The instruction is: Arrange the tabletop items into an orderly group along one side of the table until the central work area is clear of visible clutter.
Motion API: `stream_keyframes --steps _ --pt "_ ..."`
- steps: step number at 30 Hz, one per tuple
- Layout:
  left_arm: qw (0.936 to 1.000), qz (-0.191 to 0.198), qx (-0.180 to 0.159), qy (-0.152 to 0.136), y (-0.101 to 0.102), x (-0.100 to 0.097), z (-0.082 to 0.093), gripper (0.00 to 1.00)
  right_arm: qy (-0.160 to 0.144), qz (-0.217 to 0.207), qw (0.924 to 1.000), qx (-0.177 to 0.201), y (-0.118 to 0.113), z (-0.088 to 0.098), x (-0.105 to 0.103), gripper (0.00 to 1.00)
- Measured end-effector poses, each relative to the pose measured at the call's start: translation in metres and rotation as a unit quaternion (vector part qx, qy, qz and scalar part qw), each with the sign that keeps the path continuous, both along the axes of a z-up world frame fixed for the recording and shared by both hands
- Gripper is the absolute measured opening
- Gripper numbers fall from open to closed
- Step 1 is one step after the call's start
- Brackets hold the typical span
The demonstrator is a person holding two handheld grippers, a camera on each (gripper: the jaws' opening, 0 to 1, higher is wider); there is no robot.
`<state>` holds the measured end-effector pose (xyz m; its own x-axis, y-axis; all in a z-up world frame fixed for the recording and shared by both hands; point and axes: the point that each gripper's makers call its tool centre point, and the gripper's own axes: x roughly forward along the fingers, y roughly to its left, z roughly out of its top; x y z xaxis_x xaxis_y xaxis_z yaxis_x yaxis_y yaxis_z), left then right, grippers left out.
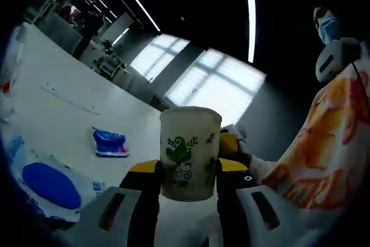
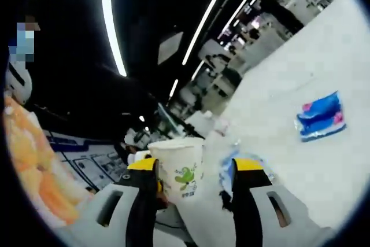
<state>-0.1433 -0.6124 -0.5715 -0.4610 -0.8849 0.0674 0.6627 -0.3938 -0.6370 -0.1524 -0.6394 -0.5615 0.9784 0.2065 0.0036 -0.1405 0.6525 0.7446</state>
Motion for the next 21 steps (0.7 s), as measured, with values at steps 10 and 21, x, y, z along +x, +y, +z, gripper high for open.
stream_keyframes --steps 10,21 --pt "0.999 -0.044 -0.003 -0.001 0.001 -0.013 0.0 0.36 -0.011 0.06 0.9981 -0.005 0.029 0.002 0.003 0.39" --pt "0.9858 -0.062 0.052 -0.147 0.0 -0.016 -0.03 0.36 0.028 0.035 0.9967 -0.067 0.016 -0.016 0.001 0.37"
